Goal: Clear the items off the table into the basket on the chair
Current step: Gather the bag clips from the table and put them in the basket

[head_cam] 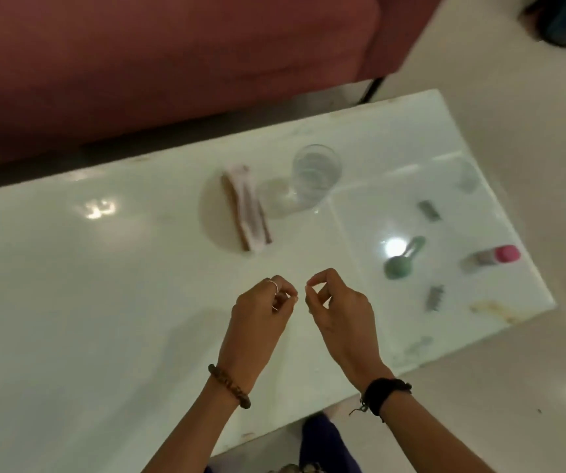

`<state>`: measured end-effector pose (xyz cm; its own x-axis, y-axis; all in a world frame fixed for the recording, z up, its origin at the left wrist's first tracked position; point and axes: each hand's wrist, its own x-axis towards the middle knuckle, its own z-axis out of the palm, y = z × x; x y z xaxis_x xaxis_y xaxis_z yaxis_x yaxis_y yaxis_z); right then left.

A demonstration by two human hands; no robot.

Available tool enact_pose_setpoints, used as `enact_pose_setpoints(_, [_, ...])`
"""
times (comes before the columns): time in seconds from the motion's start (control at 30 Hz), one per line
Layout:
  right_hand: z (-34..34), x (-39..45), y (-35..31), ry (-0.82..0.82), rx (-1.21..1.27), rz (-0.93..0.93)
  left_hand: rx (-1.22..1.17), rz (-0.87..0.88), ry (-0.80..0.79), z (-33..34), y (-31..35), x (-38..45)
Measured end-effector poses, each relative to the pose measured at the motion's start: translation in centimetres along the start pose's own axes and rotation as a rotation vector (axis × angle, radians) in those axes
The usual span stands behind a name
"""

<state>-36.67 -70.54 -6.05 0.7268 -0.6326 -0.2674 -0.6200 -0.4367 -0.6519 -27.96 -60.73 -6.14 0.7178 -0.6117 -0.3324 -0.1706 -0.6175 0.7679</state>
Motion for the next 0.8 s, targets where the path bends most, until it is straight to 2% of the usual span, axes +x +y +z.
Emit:
enact_pose_setpoints(0.17, [-7.1, 1.0, 9.5, 0.127, -0.023, 0.201, 0.131, 0.134, -0.179, 10.3, 6.3, 3.9])
enact_pose_setpoints(0.33, [-10.6, 2.1, 16.0, 0.21, 0.01, 0.393, 0.246, 0.228, -0.175, 15.4, 10.0, 9.3])
enact_pose_setpoints(0.47, [-10.7, 3.0, 18.8, 0.198, 0.06, 0.476, 0.486, 0.516, -0.195, 18.9, 12.0, 14.5])
enact_pose_setpoints(0.53, [-10.4, 3.4, 19.6, 0.17, 0.08, 0.505, 0.63, 0.632, -0.216, 21.1, 12.7, 17.0])
enact_pose_setpoints(0.63, [-10.0, 3.7, 20.1, 0.161, 0.103, 0.505, 0.845, 0.71, -0.253, 23.7, 12.8, 19.8])
enact_pose_setpoints(0.73, [-9.6, 3.8, 20.3, 0.174, 0.144, 0.478, 0.903, 0.704, -0.185, 24.9, 12.5, 21.2])
enact_pose_setpoints(0.8, [-9.6, 3.8, 20.5, 0.175, 0.165, 0.451, 0.93, 0.785, -0.134, 24.8, 12.7, 21.6])
